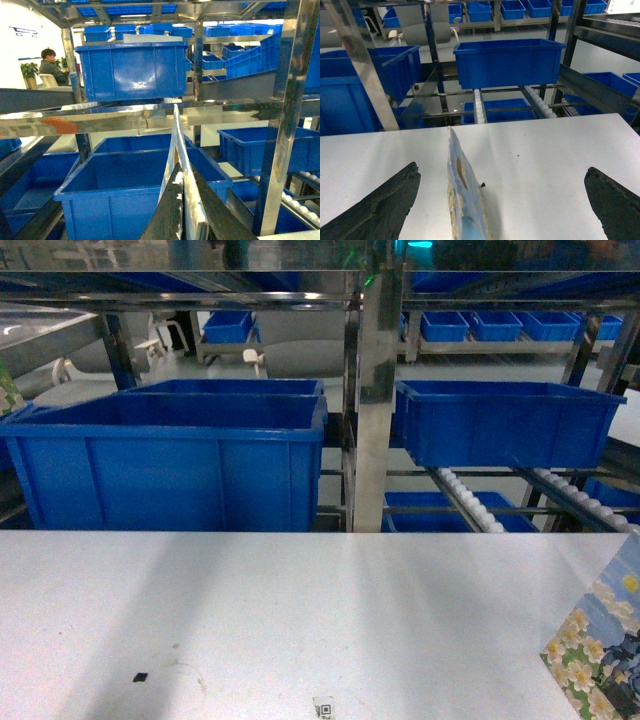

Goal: Move flower gift bag to table near conveyor

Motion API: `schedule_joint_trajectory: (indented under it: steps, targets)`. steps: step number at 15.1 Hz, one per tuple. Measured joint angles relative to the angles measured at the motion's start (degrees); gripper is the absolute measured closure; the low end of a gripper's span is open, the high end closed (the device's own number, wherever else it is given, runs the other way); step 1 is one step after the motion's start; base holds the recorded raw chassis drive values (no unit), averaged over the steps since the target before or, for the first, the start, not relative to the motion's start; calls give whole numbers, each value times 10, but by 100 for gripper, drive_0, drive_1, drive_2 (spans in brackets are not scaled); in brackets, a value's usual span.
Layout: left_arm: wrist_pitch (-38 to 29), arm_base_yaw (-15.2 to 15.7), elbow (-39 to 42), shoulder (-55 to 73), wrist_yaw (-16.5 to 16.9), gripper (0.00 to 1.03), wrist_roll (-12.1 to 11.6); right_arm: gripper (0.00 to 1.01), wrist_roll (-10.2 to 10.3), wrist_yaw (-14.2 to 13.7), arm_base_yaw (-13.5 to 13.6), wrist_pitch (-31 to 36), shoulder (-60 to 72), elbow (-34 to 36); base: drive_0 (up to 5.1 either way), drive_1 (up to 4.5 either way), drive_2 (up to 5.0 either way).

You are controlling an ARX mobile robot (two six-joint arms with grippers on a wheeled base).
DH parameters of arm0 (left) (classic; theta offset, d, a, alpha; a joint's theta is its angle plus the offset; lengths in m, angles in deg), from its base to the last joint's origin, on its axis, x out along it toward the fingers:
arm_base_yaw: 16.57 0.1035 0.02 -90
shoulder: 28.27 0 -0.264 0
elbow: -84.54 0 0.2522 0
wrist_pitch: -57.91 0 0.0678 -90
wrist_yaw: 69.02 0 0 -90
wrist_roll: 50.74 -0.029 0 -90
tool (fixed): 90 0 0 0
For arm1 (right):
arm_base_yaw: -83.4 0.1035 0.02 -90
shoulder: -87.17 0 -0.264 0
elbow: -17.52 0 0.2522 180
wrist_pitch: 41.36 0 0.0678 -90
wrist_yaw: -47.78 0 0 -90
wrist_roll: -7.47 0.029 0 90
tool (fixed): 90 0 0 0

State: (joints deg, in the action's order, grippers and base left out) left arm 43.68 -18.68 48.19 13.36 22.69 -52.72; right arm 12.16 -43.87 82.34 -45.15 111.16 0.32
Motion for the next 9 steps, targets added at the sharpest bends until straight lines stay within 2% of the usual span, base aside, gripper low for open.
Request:
schedule_joint_trajectory:
  steps: [2, 4, 8, 9]
  targets:
    - [0, 0, 0, 0, 0, 101, 0, 3, -7, -18, 20, -170, -179, 0, 0, 0, 0]
    - [0, 0, 0, 0, 0, 101, 0, 3, -21, -31, 17, -185, -202, 1, 0, 0, 0]
    - [0, 0, 0, 0, 0, 101, 0, 3, -28, -32, 17, -185, -202, 1, 0, 0, 0]
    - [-22, -10, 2, 7, -10, 101, 1, 3, -28, -32, 17, -185, -202, 1, 0, 0, 0]
